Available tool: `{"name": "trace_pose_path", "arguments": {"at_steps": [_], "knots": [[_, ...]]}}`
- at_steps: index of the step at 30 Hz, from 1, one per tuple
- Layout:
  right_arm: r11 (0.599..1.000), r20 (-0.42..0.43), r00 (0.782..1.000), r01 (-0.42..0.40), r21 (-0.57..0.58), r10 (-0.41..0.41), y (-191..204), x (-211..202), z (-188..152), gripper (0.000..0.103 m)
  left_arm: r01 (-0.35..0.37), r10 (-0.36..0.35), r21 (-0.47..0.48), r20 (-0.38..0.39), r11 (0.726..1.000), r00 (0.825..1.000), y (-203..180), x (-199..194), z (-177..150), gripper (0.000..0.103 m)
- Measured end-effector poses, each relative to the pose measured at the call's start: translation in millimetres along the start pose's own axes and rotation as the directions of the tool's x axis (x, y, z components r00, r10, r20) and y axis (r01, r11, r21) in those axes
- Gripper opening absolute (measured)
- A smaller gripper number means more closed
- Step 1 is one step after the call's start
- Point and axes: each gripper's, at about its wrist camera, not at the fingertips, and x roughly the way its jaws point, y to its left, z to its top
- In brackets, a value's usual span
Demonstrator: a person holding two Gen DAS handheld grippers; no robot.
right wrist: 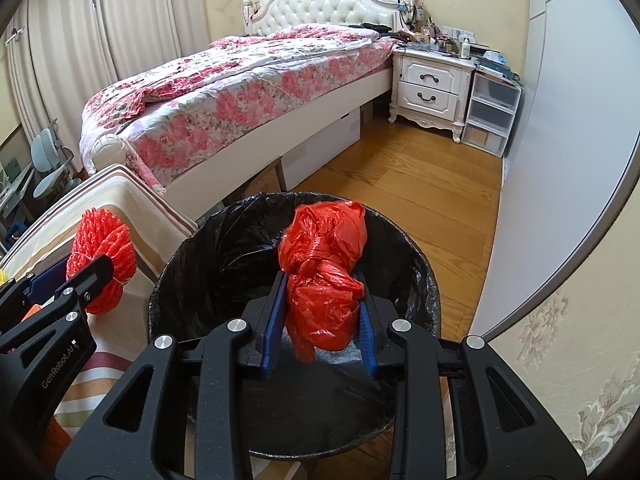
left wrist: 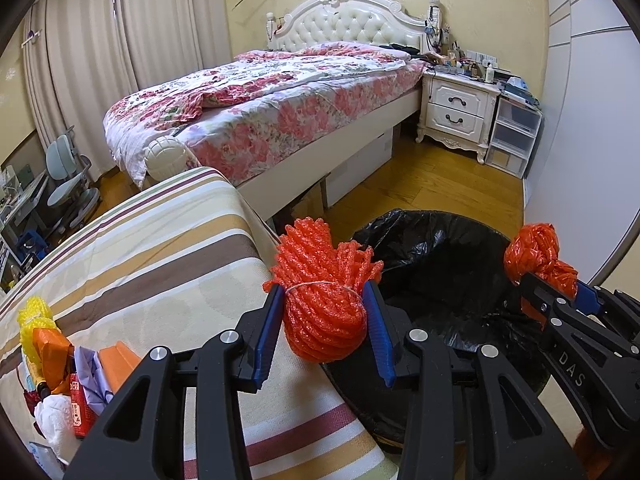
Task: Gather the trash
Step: 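Open the right gripper over the bin while the left releases the mesh bag, then withdraw both open grippers from the bin back toward the bed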
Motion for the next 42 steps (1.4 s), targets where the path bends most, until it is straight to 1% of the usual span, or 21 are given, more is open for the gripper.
{"name": "trace_pose_path", "arguments": {"at_steps": [3,5,7,8,11,14,16,18,24,28,34,42], "knots": [[1.000,0.002,1.000,0.003,0.002,-0.003,-1,1,1,0.032,-0.001,0.001,0.002,-0.001,1.000,1.000,0,1,0,0.044],[1.000,0.001,1.000,0.002,0.002,-0.002,-1,1,2,0.032,-0.002,0.002,0.006,-0.002,1.000,1.000,-2,1,0,0.048],[1.000,0.002,1.000,0.003,0.003,-0.004,-1,1,1,0.032,-0.006,0.006,0.006,0.004,1.000,1.000,-3,0,0,0.054],[1.000,0.003,1.000,0.005,0.005,-0.005,-1,1,2,0.033,-0.007,0.007,0.004,0.007,1.000,1.000,-3,0,0,0.056],[1.000,0.010,1.000,0.008,0.015,-0.009,-4,0,2,0.045,-0.010,0.010,-0.006,0.010,1.000,1.000,-2,-1,0,0.062],[1.000,0.011,1.000,0.012,0.016,-0.012,-6,0,2,0.046,-0.011,0.011,-0.021,0.013,1.000,1.000,1,-2,0,0.070],[1.000,0.012,1.000,0.014,0.017,-0.014,-6,-1,2,0.047,-0.010,0.010,-0.028,0.013,1.000,1.000,3,-3,1,0.071],[1.000,0.014,1.000,0.015,0.019,-0.015,-6,-3,2,0.051,-0.012,0.013,-0.032,0.015,0.999,1.000,5,-5,0,0.073],[1.000,0.021,1.000,0.018,0.018,-0.018,-3,-11,-1,0.058,-0.018,0.018,-0.046,0.009,0.999,1.000,15,-13,-6,0.074],[1.000,0.024,1.000,0.009,0.015,-0.009,1,-23,-6,0.059,-0.026,0.027,-0.055,0.007,0.998,1.000,22,-26,-14,0.074],[1.000,0.022,1.000,-0.015,-0.002,0.015,13,-42,-21,0.059,-0.033,0.034,-0.074,0.005,0.997,0.999,36,-53,-34,0.074],[0.996,0.010,0.998,-0.062,-0.056,0.063,40,-67,-48,0.060,-0.082,0.083,-0.096,0.010,0.992,0.996,61,-87,-62,0.074]]}}
